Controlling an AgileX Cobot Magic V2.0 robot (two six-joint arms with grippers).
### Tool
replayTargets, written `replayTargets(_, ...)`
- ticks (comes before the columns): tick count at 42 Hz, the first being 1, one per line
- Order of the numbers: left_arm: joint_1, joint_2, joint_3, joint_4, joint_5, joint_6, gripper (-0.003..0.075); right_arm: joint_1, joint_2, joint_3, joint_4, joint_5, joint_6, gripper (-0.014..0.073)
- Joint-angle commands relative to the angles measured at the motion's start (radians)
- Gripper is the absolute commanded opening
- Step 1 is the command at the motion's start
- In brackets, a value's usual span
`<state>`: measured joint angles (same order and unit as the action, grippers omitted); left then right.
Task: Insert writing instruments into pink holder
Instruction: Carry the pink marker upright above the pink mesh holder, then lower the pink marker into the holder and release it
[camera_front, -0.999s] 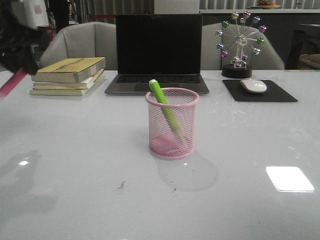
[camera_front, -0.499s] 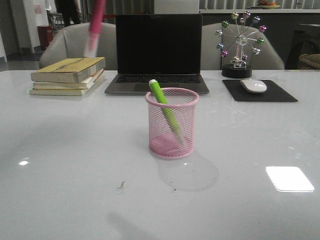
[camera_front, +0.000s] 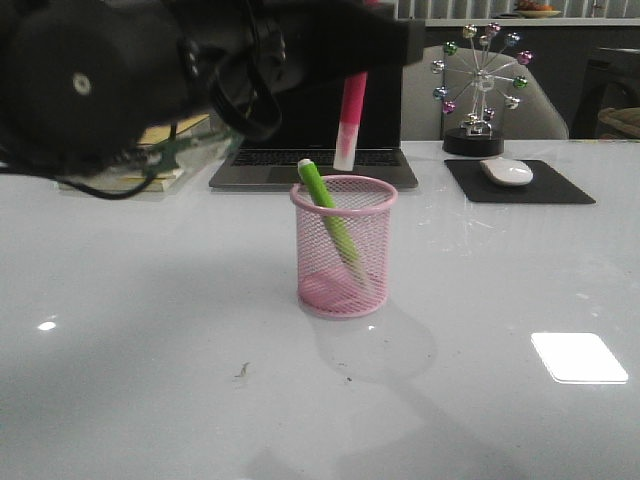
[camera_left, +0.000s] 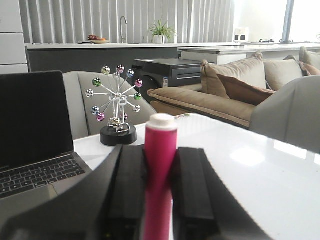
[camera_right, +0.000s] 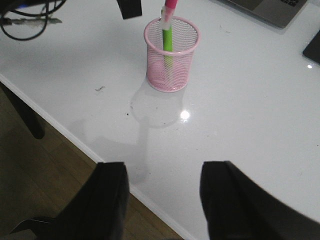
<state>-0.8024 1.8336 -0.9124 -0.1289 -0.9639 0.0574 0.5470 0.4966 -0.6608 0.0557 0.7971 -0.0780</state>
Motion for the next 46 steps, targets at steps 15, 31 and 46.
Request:
replayTargets(15, -0.009, 0.077, -0.028, -0.013, -0.176, -0.010, 0.0207, -0.003, 0.002, -0.026, -0.002, -0.067, 0.001, 0.0447)
replayTargets(31, -0.009, 0.075, -0.028, -0.015, -0.154, -0.010, 0.0361, -0.003, 0.002, -0.026, -0.002, -0.067, 0.001, 0.0447)
replayTargets(46, 0.005, -0.142, -0.167, 0.028, 0.579, 0.021, 0.0360, -0.003, 0.002, -0.026, -0.002, -0.066, 0.001, 0.0447)
